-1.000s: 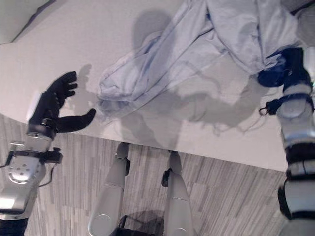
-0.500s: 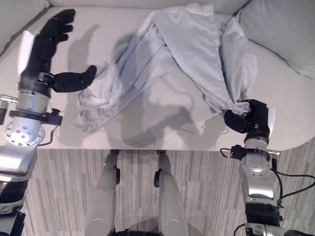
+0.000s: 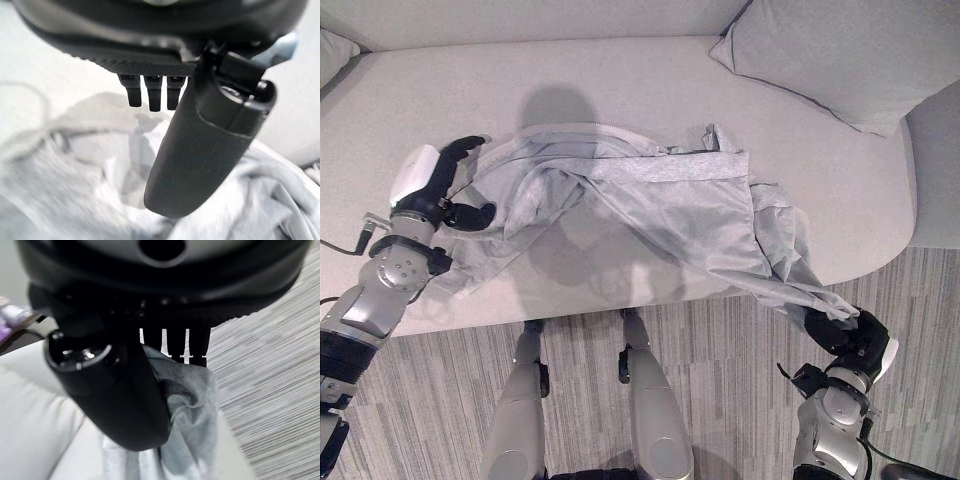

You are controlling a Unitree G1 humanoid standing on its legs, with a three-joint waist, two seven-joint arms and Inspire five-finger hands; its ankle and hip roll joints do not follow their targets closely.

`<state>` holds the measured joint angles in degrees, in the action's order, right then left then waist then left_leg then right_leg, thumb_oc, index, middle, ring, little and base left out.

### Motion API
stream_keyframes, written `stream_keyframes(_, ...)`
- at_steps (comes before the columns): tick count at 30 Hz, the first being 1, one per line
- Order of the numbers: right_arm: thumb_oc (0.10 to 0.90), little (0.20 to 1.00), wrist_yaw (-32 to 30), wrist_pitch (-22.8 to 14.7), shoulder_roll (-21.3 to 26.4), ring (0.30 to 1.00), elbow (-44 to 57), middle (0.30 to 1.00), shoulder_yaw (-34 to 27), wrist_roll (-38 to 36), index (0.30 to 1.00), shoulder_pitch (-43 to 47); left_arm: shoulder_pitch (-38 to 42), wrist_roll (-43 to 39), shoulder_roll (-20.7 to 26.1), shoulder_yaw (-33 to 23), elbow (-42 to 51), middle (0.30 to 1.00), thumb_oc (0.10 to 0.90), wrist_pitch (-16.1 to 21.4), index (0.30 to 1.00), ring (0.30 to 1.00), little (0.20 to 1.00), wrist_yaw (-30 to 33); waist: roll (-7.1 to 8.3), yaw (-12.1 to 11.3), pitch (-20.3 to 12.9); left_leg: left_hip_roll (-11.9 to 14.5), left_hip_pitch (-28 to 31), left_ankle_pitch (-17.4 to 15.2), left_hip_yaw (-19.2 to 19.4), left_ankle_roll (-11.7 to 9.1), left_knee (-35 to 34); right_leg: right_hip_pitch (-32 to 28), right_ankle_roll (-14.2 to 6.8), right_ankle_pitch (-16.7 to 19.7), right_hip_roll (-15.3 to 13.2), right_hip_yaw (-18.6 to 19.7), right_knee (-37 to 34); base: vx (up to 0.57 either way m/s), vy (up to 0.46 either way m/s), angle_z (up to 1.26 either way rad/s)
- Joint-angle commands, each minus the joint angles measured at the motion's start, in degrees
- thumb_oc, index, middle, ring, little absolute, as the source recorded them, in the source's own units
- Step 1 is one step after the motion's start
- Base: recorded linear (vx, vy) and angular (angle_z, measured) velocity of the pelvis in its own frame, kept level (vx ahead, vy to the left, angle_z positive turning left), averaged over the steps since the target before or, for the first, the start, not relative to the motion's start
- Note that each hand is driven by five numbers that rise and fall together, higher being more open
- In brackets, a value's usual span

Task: Hang the clothes on the sofa on the clothes rack.

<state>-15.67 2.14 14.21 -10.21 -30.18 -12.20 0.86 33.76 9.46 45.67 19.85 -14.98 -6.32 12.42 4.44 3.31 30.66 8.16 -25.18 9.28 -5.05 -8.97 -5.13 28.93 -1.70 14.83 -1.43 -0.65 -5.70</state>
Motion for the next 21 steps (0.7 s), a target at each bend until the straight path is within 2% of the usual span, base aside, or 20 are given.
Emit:
stream_keyframes(1,0.4,0.3,-3.29,-4.25,4.26,0.3,10.38,0.3,-6.99,-0.81,0.3,-3.03,13.77,2.81,4.59,2.35,-4.52,0.9,0.8,3.9,0.9,0.9,0.9,5.87,2.79,0.51,-0.87,0.46,3.57,-8.08,-2.2,4.95,0.12,-2.36,0.66,-8.22,-6.27,-2.43,0.7,-0.01,-0.055,-0.03)
stream_keyframes(5,0.4,0.3,-3.0,-4.13,3.97,0.3,12.17,0.3,-5.99,-0.58,0.3,-2.84,19.48,2.26,4.44,6.89,-6.84,0.9,0.8,4.22,0.9,0.9,0.9,6.34,3.21,0.99,-0.87,0.63,2.82,-7.88,-2.28,4.76,0.12,-1.66,0.74,-8.15,-6.14,-2.36,0.7,0.0,-0.037,-0.01)
stream_keyframes(6,0.4,0.3,-2.72,-4.27,4.61,0.3,13.55,0.3,-4.69,-0.2,0.3,-2.61,23.25,2.34,4.31,9.95,-6.21,0.9,0.8,4.48,0.9,0.9,0.9,6.52,3.43,1.27,-0.87,0.78,2.3,-7.82,-2.27,4.74,0.12,-0.97,0.77,-8.03,-5.89,-2.34,0.7,0.0,-0.044,0.0)
stream_keyframes(11,0.4,0.3,-2.29,-4.43,5.79,0.3,14.91,0.3,-2.84,0.1,0.3,-2.05,26.04,1.42,2.35,12.0,-5.85,0.9,0.8,4.81,0.9,0.9,0.9,6.56,3.35,1.37,-0.87,0.87,1.4,-7.62,-2.38,4.69,0.12,0.12,0.71,-7.88,-5.83,-2.02,0.7,0.0,-0.021,-0.09)
stream_keyframes(12,0.4,0.3,-1.7,-4.36,7.08,0.3,17.26,0.3,-1.49,0.65,0.3,-1.5,27.34,1.06,0.63,13.6,-4.46,0.9,0.8,5.0,0.9,0.9,0.9,5.95,2.98,1.23,-0.87,0.79,0.89,-7.47,-2.41,4.65,0.12,0.64,0.72,-7.79,-5.86,-1.8,0.7,-0.01,-0.044,-0.15)
stream_keyframes(14,0.4,0.3,-1.58,-4.26,7.97,0.3,18.14,0.3,-1.18,1.26,0.3,-1.09,26.77,0.86,0.01,13.64,-3.07,0.9,0.8,5.06,0.9,0.9,0.9,5.49,2.4,0.82,-0.87,0.74,0.99,-7.42,-2.37,4.59,0.12,0.6,0.62,-7.8,-5.93,-2.03,0.7,-0.01,-0.038,-0.09)
stream_keyframes(17,0.4,0.3,-0.86,-3.96,7.87,0.3,19.3,0.3,-0.95,1.49,0.3,-1.08,26.36,0.83,1.99,12.78,-1.59,0.9,0.8,4.96,0.9,0.9,0.9,5.76,1.28,-0.07,-0.87,0.59,1.89,-7.37,-2.16,4.56,0.12,-0.24,0.57,-7.93,-5.94,-2.11,0.7,0.0,0.0,0.0)
stream_keyframes(21,0.4,0.3,0.38,-3.37,6.93,0.3,19.64,0.3,-0.3,1.3,0.3,-0.92,26.43,0.85,7.71,11.93,0.77,0.9,0.8,4.71,0.9,0.9,0.9,6.16,-0.46,-1.36,-0.87,0.24,3.59,-7.34,-2.03,4.86,0.12,-2.15,0.58,-8.15,-6.01,-2.37,0.7,0.0,0.0,0.0)
